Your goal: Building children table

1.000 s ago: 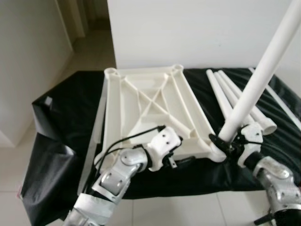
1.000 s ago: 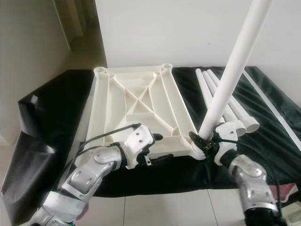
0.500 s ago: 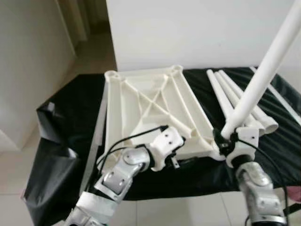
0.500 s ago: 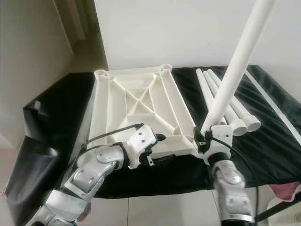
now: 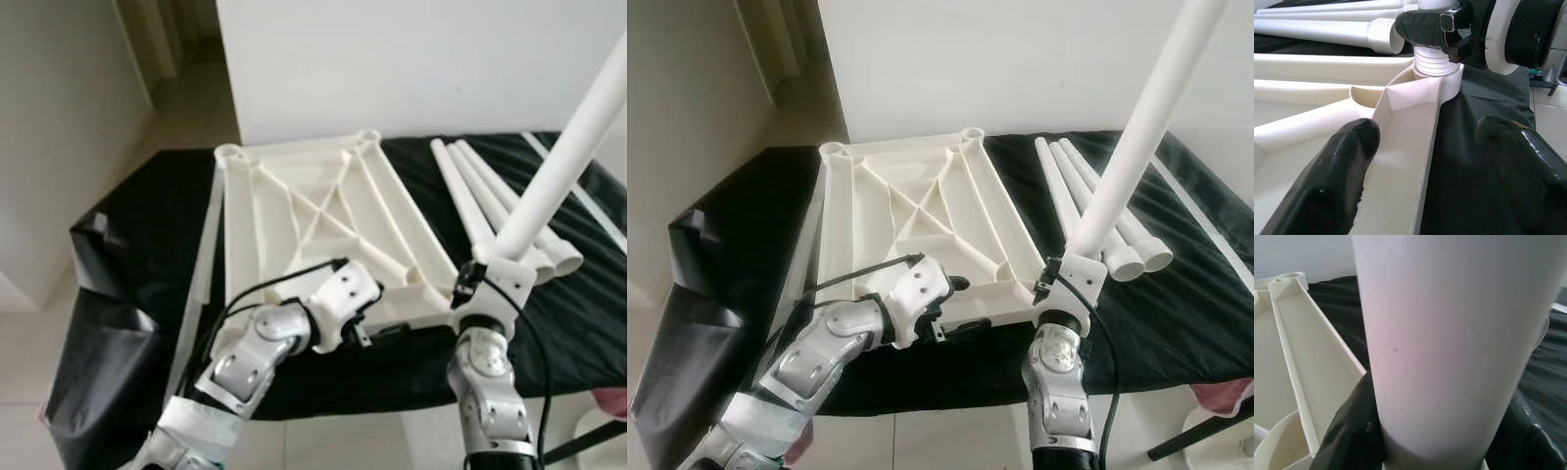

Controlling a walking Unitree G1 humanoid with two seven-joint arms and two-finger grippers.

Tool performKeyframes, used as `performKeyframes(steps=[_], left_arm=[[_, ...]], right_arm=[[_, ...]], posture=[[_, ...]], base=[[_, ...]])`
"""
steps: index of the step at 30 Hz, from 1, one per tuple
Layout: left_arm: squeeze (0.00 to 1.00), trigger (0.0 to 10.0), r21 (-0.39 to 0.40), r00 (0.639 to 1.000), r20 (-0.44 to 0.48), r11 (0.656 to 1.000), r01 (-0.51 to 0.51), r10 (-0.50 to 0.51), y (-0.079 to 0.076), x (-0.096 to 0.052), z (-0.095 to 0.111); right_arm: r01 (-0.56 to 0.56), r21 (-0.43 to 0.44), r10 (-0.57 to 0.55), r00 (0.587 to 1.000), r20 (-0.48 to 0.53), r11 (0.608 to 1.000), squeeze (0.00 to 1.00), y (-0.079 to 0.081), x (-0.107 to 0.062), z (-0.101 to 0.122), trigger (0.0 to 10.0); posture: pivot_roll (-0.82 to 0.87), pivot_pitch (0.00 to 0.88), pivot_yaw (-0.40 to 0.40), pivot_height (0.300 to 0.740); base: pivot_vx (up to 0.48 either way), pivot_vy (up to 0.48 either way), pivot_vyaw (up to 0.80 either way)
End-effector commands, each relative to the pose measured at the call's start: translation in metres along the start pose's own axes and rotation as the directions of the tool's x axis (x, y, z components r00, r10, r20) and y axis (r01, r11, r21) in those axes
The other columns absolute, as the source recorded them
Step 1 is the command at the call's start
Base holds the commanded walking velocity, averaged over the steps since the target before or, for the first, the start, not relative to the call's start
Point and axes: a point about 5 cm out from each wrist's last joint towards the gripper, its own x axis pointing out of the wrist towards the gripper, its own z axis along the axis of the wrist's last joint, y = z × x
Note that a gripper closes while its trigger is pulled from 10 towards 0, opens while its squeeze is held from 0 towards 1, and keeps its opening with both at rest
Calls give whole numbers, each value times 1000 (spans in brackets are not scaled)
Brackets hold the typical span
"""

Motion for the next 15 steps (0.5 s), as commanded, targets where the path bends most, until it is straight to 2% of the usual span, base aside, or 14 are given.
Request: performKeyframes(steps=[1, 4, 5, 7, 8, 15], left_arm=[[0, 10000, -4, 999, -13, 999, 35, -35, -2, -2, -2], [0, 10000, -5, 999, -11, 1000, 31, -31, -2, -2, -2], [0, 10000, -4, 1000, -9, 1000, 29, -29, -1, -2, -1], [0, 10000, -4, 1000, -8, 1000, 27, -27, -1, -1, -1], [0, 10000, -4, 1000, -7, 1000, 26, -26, -1, -1, -1], [0, 10000, -1, 1000, 0, 1000, 23, -23, 0, 1, 1]], right_arm=[[37, 49, -29, 985, -169, 998, 0, 4, -10, -28, 10000], [37, 58, -29, 990, -135, 998, 0, 8, -9, -23, 10000], [19, 57, -12, 993, -120, 998, 180, 9, -8, -21, 10000], [7, 55, 0, 994, -111, 998, 180, 9, -7, -20, 10000], [-2, 52, 7, 994, -107, 999, 1000, 9, -7, -19, 10000], [-105, 96, 111, 992, -56, 990, 1000, 8, -3, -11, 10000]], posture=[[-4, 0, 31, 740], [-4, 0, 29, 740], [-6, 0, 25, 740], [-6, 0, 25, 740], [-6, 0, 25, 740], [-11, 0, 21, 740]], base=[[0, 0, 0], [0, 0, 0], [0, 0, 0], [0, 0, 0], [0, 0, 0], [0, 0, 0]])
